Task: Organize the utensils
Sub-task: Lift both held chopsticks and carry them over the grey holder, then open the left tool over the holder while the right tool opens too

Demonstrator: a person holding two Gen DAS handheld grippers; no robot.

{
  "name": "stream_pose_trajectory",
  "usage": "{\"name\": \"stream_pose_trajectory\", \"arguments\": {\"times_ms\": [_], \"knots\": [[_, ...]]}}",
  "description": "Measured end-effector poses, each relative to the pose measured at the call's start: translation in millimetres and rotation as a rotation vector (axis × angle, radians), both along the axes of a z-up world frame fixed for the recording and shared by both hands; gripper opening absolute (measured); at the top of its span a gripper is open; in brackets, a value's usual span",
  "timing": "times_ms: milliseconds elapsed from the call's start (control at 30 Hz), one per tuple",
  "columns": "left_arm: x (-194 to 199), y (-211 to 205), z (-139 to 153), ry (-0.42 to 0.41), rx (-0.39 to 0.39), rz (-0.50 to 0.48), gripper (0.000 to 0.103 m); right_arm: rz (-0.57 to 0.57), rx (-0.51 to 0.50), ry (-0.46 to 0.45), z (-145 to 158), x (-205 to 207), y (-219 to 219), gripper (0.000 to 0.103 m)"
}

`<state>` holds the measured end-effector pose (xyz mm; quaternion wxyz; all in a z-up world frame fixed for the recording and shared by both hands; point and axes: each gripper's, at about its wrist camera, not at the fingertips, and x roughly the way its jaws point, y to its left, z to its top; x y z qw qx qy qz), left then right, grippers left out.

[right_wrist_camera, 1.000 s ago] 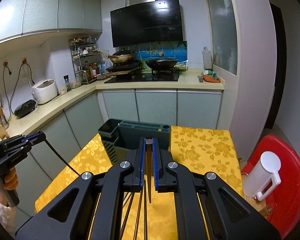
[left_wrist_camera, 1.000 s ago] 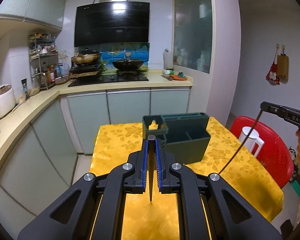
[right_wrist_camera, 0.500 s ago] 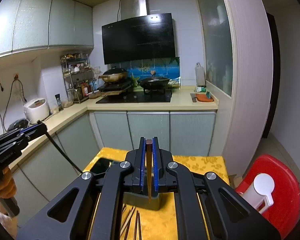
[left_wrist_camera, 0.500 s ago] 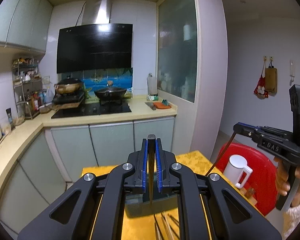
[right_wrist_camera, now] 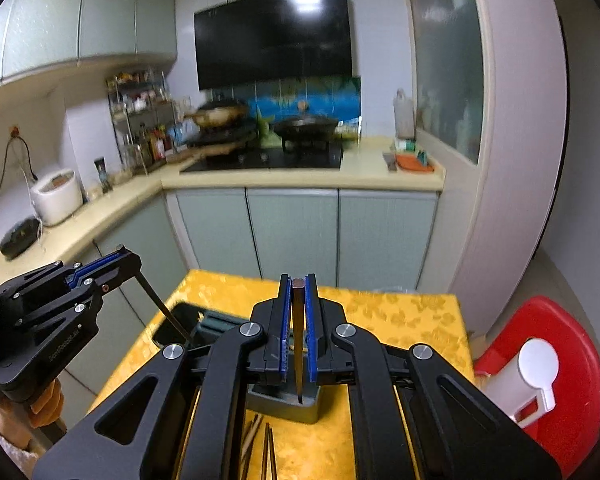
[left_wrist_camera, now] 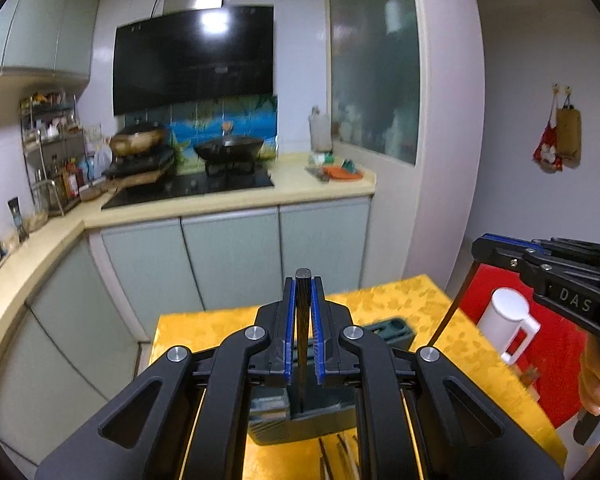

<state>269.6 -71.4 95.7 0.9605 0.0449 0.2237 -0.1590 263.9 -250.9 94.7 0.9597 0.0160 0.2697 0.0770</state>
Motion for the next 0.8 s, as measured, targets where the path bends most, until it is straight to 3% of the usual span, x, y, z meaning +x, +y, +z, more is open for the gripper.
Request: {"name": "stream_pose_trajectory", "arguments": {"times_ms": [167,333,400,433,467,533,667,800], "knots": [[12,6,-27,0.054,0.003,0.019,0.007,0.001,-0.007,0.043,-26,10,4,0.007],[14,10,-36,0.081,-0.014,0.022,0.009,0.009,-0.005,0.035,-28,10,5,0.009],[12,11,-34,0.075,-0.021,0.018,0.028,0.013,-0.009,0.038,-28,8,6,0.010],[11,11,-32,0.065,-0.023,0.022,0.035,0.008,-0.018,0.033,-27,8,6,0.019],[8,12,-29,0.047,-0.026,0.029,0.046,-0.004,-0.029,0.022,-26,7,5,0.035],[5,12,-23,0.035,-0.037,0.032,0.053,-0.025,-0.033,-0.004,-24,3,4,0.051],[-4,19,-16,0.023,-0.058,0.041,0.067,-0.035,-0.042,-0.029,-18,-4,1,0.051],[-12,27,-12,0.015,-0.070,0.059,0.074,-0.046,-0.040,-0.042,-14,-11,-3,0.051]]}}
